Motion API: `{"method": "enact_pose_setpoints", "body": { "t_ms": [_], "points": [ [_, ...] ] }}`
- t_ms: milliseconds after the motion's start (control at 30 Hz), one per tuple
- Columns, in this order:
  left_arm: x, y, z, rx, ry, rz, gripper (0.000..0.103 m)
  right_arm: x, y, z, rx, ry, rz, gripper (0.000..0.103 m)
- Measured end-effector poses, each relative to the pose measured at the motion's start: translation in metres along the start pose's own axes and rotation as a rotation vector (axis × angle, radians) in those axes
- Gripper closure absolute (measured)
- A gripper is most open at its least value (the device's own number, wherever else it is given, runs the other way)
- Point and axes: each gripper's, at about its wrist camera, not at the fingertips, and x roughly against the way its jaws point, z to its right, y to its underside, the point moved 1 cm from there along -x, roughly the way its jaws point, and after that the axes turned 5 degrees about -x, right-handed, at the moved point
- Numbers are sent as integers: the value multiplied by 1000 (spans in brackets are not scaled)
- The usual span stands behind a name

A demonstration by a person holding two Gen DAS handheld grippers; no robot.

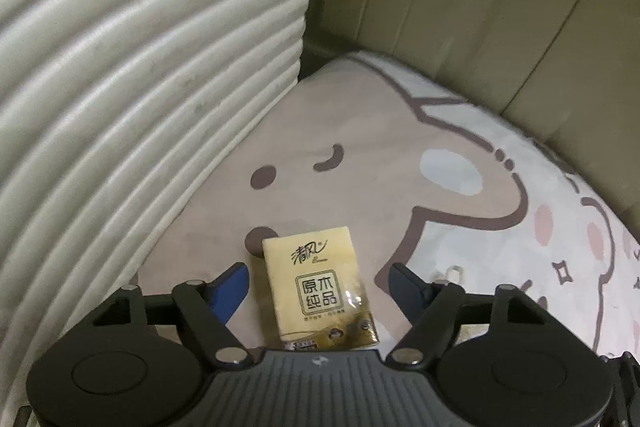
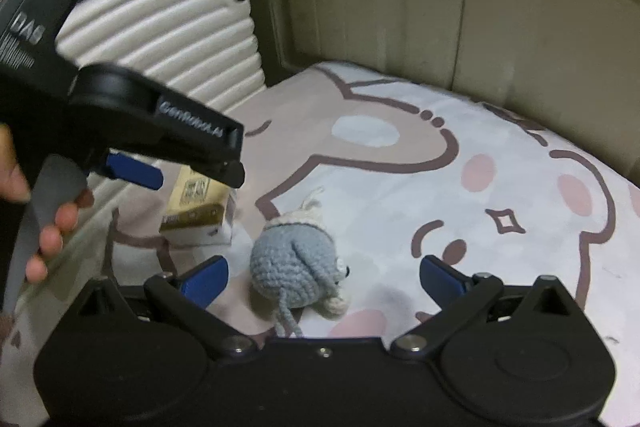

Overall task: Organize objects
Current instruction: 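Grasp the yellow tissue pack with the left tool while the right tool grasps the grey crocheted mouse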

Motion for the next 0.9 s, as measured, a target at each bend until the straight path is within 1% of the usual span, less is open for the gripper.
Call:
{"method": "enact_pose_setpoints", "body": {
  "t_ms": [67,133,167,200,367,433,467,500,533,600,667,767,900],
  "points": [
    [-7,1,-2,19,7,-25,32,-4,0,-1,3,5,-5,2],
    [-13,3,-5,51,33,-40,32,-6,-2,-1,-14,4,-6,4],
    [-16,3,-6,63,42,-47,32,-7,-3,-1,-25,8,-8,5],
    [-18,4,-7,73,46,-50,32,-9,-5,-1,-30,16,-14,10],
    [-21,3,-4,71,29,-45,32,-17,-5,-2,-37,12,-45,16],
    [-21,4,-1,62,14,-44,35,-19,-3,-3,-34,18,-52,20],
    [-21,4,0,57,5,-41,37,-20,-2,-3,-37,18,-57,24],
    [-21,4,1,53,-3,-39,43,-21,-2,-3,-43,13,-61,29],
    [-20,5,1,54,-12,-37,48,-21,-2,-3,-51,7,-62,31],
    [-19,5,0,60,-9,-34,49,-19,-3,-4,-64,-11,-66,44],
    [-18,7,0,54,-2,-36,49,-17,-3,-5,-82,-16,-72,46],
    [-13,13,2,38,5,-47,49,-12,-1,-7,-64,25,-77,47],
    [-6,22,4,15,8,-63,49,0,3,2,-92,52,-77,48]
  ]
}}
